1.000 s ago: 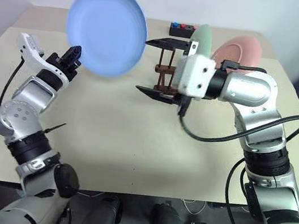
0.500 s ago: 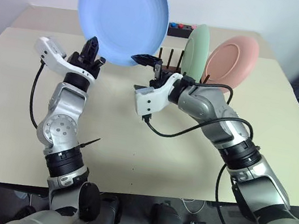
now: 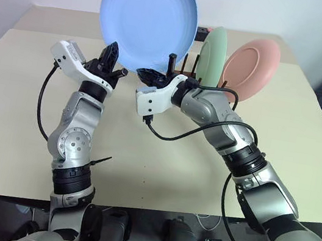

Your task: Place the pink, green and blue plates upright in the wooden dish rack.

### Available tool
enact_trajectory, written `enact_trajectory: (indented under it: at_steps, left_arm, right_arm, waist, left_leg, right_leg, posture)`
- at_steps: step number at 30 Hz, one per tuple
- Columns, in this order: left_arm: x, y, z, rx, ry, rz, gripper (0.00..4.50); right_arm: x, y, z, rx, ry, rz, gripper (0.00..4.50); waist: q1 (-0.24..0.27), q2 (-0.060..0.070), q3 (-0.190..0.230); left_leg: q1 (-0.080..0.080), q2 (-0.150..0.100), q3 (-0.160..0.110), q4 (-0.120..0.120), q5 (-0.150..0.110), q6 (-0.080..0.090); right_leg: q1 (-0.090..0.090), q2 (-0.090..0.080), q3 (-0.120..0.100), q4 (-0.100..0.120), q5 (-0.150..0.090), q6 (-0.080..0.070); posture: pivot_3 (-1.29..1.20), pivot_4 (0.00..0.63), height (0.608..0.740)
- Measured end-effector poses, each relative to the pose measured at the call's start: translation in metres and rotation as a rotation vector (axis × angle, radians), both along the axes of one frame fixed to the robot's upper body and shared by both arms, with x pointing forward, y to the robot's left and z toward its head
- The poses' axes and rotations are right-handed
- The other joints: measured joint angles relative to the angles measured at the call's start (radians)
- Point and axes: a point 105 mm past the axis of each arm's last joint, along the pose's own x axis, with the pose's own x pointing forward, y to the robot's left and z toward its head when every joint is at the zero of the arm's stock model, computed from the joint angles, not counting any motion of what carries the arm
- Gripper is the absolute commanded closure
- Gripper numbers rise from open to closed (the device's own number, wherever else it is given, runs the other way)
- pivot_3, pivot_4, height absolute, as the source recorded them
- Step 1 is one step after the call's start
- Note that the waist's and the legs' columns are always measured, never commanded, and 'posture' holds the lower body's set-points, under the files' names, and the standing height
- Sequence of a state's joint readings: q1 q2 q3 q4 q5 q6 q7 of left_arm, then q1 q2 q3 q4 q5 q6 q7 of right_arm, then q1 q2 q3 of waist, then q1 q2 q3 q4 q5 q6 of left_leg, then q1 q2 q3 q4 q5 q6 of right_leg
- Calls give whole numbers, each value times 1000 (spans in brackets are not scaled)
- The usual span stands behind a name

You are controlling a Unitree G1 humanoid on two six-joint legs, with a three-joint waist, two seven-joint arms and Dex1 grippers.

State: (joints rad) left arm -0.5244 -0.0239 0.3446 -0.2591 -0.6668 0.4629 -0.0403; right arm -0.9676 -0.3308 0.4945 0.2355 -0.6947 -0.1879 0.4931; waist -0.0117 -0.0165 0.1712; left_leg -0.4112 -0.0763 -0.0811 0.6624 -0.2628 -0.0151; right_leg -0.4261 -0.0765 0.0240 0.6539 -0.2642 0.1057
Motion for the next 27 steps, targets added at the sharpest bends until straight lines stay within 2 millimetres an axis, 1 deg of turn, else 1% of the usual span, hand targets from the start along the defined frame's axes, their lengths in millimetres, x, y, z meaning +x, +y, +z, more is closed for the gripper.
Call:
enact_trajectory:
  at_steps: [15,18,22,25,26,27]
  left_arm:
    - [-1,-2,-1,-19,-4,-13,4500]
    - [-1,-4,0,-25,-8,-24,4500]
    - [-2,-9,-2,-27,-2,-48,4500]
    - [-2,-12,-3,-28,0,-62,4500]
    - [-2,-13,-3,-26,0,-64,4500]
    - [-2,-13,-3,-22,-1,-66,4500]
  right_arm:
    - [4,-3,1,24,7,-25,4477]
    - [5,-4,3,57,34,-34,3520]
    - [9,-10,9,85,24,-55,1584]
    - [14,-14,8,74,2,-79,1584]
    - [14,-15,8,73,0,-80,1846]
    - [14,-14,8,74,2,-78,2259]
  waist:
    - [-1,0,0]
    - [-1,0,0]
    - [-1,0,0]
    - [-1,0,0]
    - [-2,0,0]
    - [-2,0,0]
  left_leg:
    - [0,0,0,0,0,0]
    - [0,0,0,0,0,0]
    - [0,0,0,0,0,0]
    - [0,0,0,0,0,0]
    - [0,0,0,0,0,0]
    - [0,0,0,0,0,0]
  right_leg:
    - [0,0,0,0,0,0]
    - [0,0,0,0,0,0]
    - [0,0,0,0,0,0]
    - [0,0,0,0,0,0]
    - [0,0,0,0,0,0]
    - [0,0,0,0,0,0]
  posture:
    - [0,150,740]
    - [0,150,740]
    - [0,150,740]
    - [0,150,740]
    - [0,150,740]
    - [0,150,740]
